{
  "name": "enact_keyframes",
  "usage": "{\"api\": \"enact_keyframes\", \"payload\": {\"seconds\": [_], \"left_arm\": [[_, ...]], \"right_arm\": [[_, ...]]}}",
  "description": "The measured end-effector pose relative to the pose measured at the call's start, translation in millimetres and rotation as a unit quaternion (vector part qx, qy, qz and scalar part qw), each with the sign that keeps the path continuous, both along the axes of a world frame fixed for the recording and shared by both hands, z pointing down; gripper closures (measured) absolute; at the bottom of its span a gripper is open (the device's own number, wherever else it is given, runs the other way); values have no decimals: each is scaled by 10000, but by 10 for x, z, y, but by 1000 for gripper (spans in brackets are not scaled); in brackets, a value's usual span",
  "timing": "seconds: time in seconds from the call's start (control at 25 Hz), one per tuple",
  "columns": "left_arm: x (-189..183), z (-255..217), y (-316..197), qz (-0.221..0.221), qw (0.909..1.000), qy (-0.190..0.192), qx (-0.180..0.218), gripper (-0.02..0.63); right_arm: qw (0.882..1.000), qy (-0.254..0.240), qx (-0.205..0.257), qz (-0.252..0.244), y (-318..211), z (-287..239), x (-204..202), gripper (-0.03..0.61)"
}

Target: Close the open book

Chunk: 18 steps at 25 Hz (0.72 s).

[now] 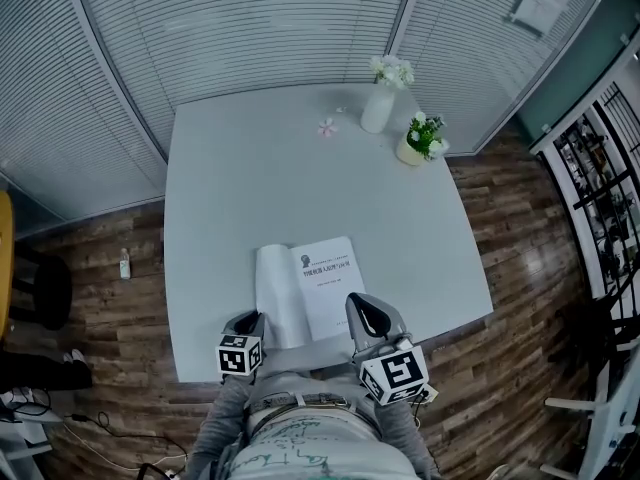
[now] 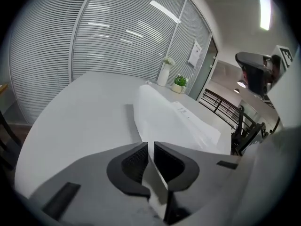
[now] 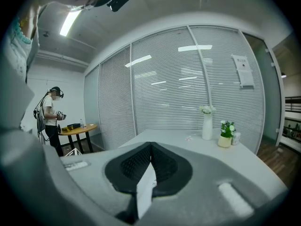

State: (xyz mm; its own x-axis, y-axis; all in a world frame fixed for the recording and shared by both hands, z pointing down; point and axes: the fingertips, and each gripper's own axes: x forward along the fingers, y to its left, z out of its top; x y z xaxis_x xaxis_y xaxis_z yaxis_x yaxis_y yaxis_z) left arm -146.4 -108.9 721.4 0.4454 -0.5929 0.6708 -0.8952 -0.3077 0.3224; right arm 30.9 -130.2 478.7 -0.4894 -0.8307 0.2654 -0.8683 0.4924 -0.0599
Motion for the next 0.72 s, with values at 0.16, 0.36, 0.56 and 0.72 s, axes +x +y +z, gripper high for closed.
{"api": "enact_keyframes", "payload": {"seconds": [0.16,0.36,0.56,0.72], "left_arm": [[99,-72,-41,23,10000,10,87,577],[249,-120,-78,52,9998,101,145,577],[463,-175,-157,237,9993,161,249,577],[622,-221,-232,379,9986,213,303,577]], "right_arm": [[10000,-2,-6,-8,-18,-2,76,577],[10000,-20,-10,72,-34,0,216,577],[9998,-4,-4,198,-54,-15,384,577],[9996,-8,-69,279,-65,6,491,577]]}}
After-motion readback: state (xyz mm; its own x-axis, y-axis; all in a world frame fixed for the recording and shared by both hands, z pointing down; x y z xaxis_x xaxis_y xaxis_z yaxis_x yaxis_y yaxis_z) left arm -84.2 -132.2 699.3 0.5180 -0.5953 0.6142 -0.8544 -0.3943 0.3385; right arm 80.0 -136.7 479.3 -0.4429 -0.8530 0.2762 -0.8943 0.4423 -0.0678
